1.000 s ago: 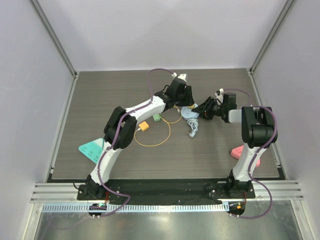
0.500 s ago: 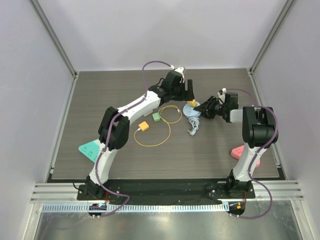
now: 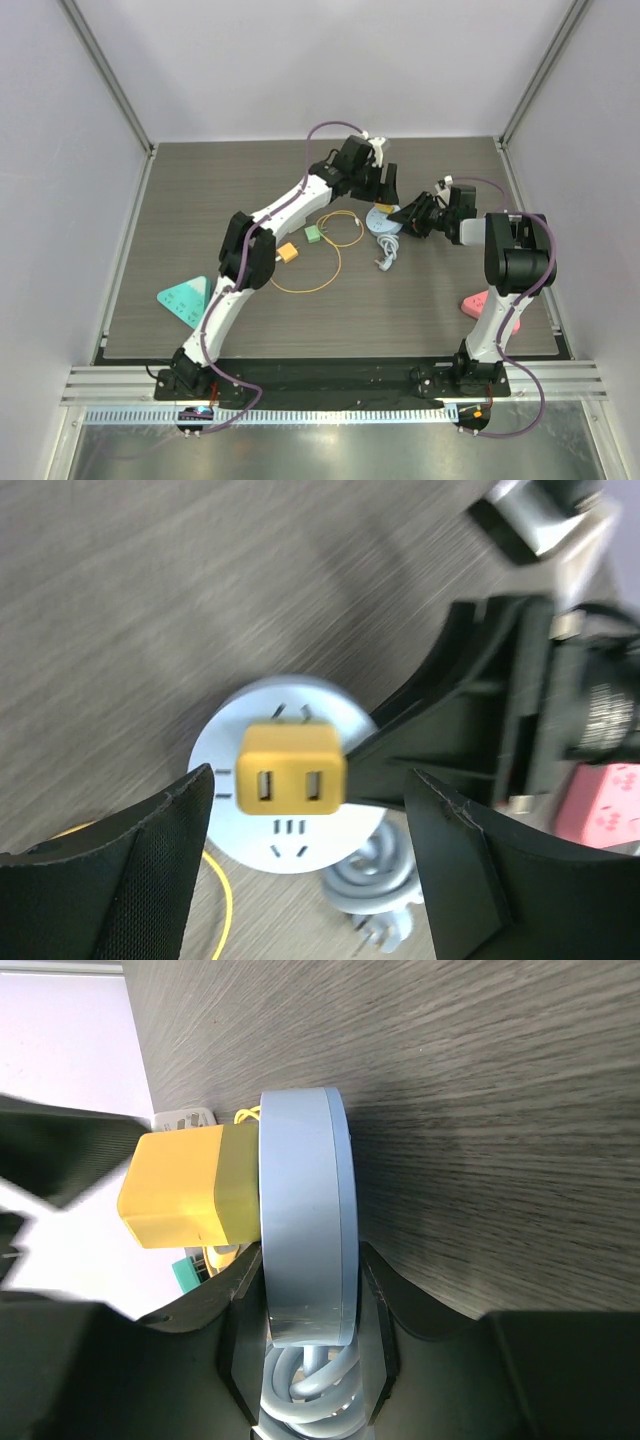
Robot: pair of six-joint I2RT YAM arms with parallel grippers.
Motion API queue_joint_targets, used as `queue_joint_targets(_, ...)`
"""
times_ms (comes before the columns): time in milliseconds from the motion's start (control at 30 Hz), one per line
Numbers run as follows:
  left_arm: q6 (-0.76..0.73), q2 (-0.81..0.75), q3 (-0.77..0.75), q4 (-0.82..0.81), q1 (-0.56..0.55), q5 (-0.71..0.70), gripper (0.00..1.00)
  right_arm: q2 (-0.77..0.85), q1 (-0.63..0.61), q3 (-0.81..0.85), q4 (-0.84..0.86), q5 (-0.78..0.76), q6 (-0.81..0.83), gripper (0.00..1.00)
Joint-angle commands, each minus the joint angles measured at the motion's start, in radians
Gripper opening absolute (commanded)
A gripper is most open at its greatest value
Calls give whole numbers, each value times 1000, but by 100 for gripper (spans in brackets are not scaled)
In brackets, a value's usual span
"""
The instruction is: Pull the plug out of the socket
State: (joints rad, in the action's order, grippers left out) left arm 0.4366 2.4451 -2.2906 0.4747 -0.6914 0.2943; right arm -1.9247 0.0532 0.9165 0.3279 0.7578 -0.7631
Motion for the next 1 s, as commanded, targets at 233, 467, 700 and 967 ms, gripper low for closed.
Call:
queue_joint_targets(233,-75,8,29,61,10,6,76,-19,-6,16,-47,-100,42,1)
queue_joint_targets(467,-38,20,36,19,9,25,70,-20,-6,18,-53,-92,50,1)
queue_joint_targets(700,-9,46,17,-8,9,45,66,-25,-6,21,-55,-74,59,1)
queue_joint_targets(967,31,60,10,-21,9,19,33,-13,-6,15,-56,-60,74,11)
